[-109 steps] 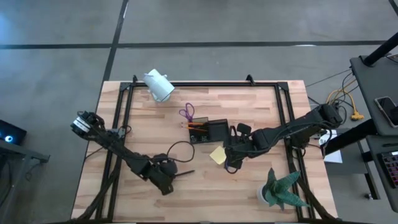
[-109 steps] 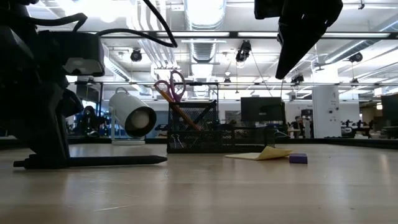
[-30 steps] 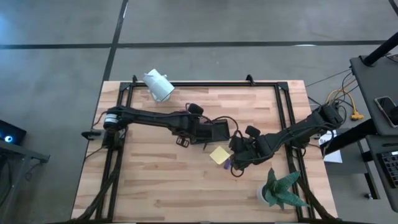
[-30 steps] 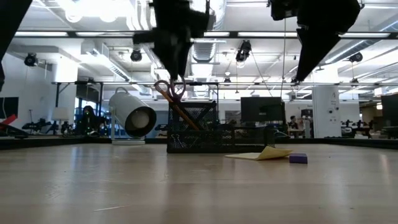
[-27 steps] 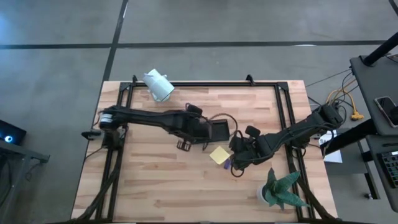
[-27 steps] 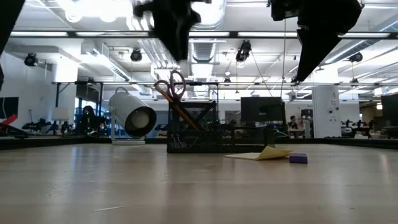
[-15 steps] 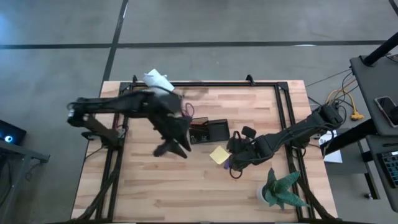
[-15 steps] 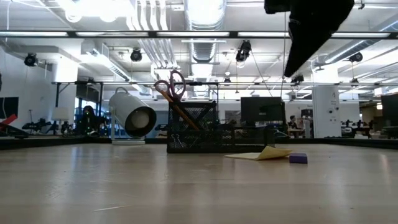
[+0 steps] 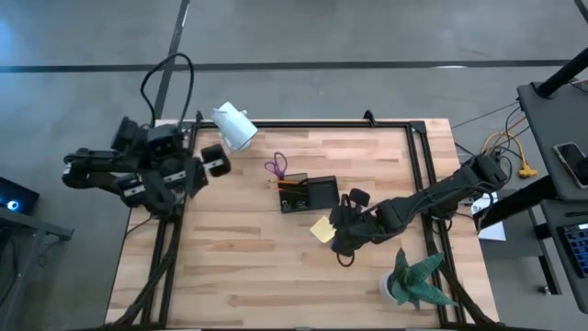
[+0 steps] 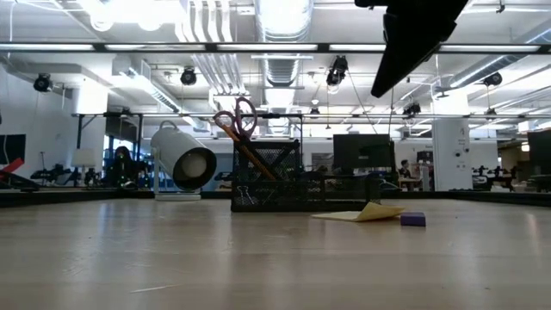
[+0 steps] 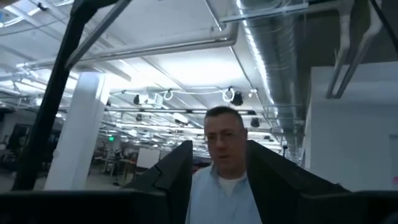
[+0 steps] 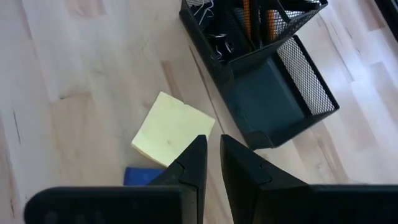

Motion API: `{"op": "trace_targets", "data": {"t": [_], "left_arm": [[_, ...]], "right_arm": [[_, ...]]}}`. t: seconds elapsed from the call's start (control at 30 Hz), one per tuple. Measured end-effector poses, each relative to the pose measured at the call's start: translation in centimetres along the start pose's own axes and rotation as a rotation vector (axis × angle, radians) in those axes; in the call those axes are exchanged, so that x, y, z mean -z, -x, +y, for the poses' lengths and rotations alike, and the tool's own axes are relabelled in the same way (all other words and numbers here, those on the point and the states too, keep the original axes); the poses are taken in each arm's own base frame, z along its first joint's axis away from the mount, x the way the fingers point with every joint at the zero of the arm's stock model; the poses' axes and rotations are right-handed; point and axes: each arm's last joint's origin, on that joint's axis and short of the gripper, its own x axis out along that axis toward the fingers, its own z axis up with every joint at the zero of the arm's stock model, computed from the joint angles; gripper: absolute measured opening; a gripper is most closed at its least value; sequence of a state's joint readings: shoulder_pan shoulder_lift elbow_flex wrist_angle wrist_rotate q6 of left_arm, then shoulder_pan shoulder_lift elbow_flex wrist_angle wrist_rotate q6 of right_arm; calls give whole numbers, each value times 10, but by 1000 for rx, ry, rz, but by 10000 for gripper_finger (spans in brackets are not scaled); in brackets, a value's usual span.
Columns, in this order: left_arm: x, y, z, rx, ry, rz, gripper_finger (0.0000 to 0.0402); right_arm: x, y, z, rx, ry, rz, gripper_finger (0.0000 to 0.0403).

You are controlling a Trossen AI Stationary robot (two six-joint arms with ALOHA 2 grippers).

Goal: Pick and place office supplies into organizer
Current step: Put the yellow sticky notes into the black desk organizer

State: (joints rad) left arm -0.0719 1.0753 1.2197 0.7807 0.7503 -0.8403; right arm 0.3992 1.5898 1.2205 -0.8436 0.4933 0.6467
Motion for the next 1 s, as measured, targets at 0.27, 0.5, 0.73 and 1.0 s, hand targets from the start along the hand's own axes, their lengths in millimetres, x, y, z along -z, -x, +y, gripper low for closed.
{"op": "trace_targets", "data": {"t": [0.27, 0.5, 0.73, 1.0], "left_arm": [[14, 12, -17, 27, -47, 14, 129], [5, 19, -37, 63, -114, -14, 129], [3, 21, -42, 90, -113, 4, 129], [4, 21, -42, 95, -109, 14, 129]], "right_arm": [[0, 0, -1, 4, 6, 4, 38], [-3, -3, -6, 13, -13, 9, 38], [-17, -11, -9, -243, -54, 85, 38], [-57, -3, -17, -733, -106, -60, 38]]}}
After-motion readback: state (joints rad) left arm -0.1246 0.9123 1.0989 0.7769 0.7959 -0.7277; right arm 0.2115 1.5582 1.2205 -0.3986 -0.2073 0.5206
